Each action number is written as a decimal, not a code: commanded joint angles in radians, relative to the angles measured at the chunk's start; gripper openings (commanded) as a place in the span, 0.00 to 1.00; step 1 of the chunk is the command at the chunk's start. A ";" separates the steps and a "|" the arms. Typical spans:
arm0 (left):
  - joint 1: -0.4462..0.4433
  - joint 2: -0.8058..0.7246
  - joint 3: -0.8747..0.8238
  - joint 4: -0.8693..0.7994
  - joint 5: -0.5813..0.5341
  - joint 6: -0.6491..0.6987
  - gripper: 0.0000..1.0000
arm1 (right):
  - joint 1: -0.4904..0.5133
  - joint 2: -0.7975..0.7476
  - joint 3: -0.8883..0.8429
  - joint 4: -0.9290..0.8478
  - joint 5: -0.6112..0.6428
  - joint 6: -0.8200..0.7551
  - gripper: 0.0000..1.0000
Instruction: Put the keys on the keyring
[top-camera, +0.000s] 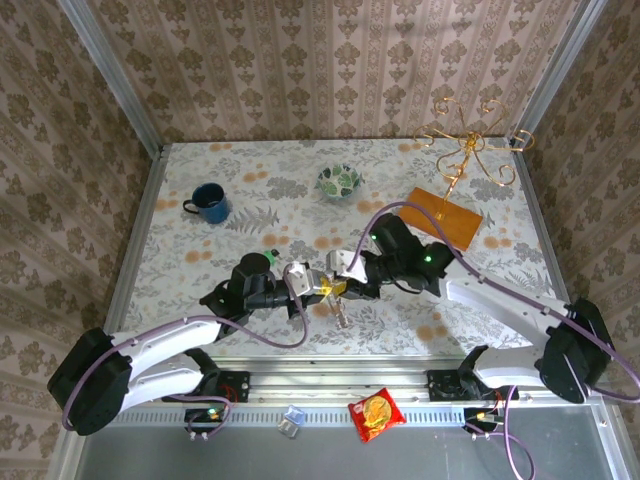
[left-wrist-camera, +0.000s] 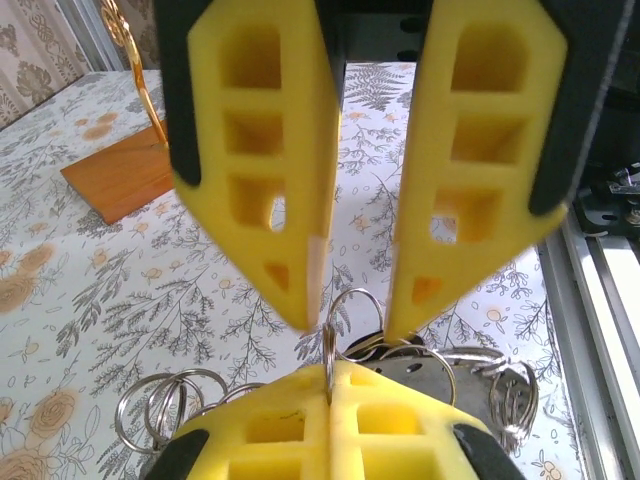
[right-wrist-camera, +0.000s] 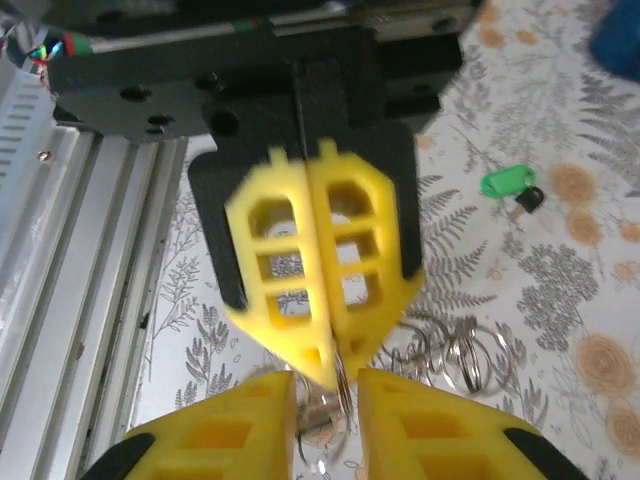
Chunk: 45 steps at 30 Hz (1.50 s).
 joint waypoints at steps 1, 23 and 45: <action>-0.004 -0.030 -0.014 0.079 -0.004 0.001 0.00 | -0.034 -0.059 -0.091 0.188 -0.047 0.164 0.25; -0.008 -0.035 -0.051 0.173 -0.015 -0.033 0.00 | -0.034 -0.002 -0.107 0.179 -0.081 0.289 0.31; -0.005 -0.038 -0.095 0.278 -0.054 -0.063 0.00 | -0.052 -0.036 -0.137 0.261 -0.104 0.315 0.26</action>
